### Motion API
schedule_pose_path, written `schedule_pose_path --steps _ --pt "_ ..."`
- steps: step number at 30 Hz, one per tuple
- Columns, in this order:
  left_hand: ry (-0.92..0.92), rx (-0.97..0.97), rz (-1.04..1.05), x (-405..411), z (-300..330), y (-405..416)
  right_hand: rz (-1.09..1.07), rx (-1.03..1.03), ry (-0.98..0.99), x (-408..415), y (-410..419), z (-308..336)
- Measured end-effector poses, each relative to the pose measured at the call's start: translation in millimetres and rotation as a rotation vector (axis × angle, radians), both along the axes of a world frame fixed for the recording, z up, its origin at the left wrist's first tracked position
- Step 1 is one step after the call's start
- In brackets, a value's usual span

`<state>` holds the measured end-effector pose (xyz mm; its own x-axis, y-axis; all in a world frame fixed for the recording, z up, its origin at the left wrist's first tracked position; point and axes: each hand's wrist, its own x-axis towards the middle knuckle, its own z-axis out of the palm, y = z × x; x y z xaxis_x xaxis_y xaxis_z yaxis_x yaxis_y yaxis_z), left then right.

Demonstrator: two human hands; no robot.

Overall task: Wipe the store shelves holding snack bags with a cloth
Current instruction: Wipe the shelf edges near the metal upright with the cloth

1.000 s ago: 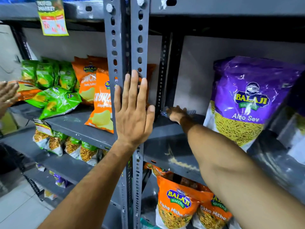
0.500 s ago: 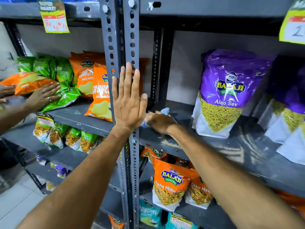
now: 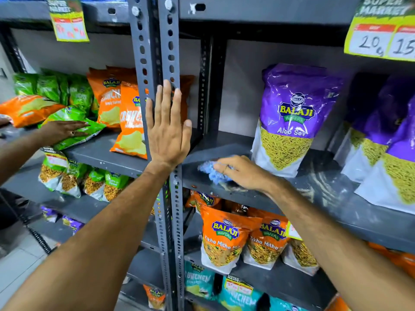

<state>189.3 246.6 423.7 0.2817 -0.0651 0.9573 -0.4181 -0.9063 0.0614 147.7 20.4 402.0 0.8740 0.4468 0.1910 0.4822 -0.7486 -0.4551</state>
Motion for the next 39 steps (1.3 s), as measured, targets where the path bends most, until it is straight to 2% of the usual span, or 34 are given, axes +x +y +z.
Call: schedule_pose_path --steps 4,10,15,20,25,30,34,36,39 --pt "-0.014 -0.003 0.01 -0.1 -0.6 -0.4 -0.048 0.04 0.027 30.1 31.1 14.5" --pt "-0.016 -0.007 0.019 0.2 -1.4 -0.2 0.008 -0.161 0.052 44.1 72.6 -7.8" --pt "-0.022 -0.008 0.029 0.9 -0.9 0.1 0.077 -0.114 0.027 11.6 54.9 -13.3" --pt "-0.014 -0.011 0.021 -2.0 0.2 0.1 0.097 -0.159 0.019 -13.3 18.4 -10.7" --pt "-0.01 0.003 0.028 -0.8 -0.7 -0.1 0.015 -0.014 0.038 1.8 14.8 12.6" --pt "0.042 0.005 0.053 -8.6 0.3 -1.6 0.012 -0.186 -0.026 -6.1 35.5 -11.8" --pt "0.122 0.006 0.082 -23.0 3.1 -6.5 -0.004 -0.184 -0.106 -28.2 19.4 -16.1" --pt "0.174 0.037 0.091 -34.2 -0.5 -11.9 0.01 -0.186 -0.136 -40.1 6.1 -16.6" --pt "0.212 0.216 0.045 -52.7 -14.2 -27.5 -0.006 -0.213 -0.17 -57.6 -13.1 -17.1"
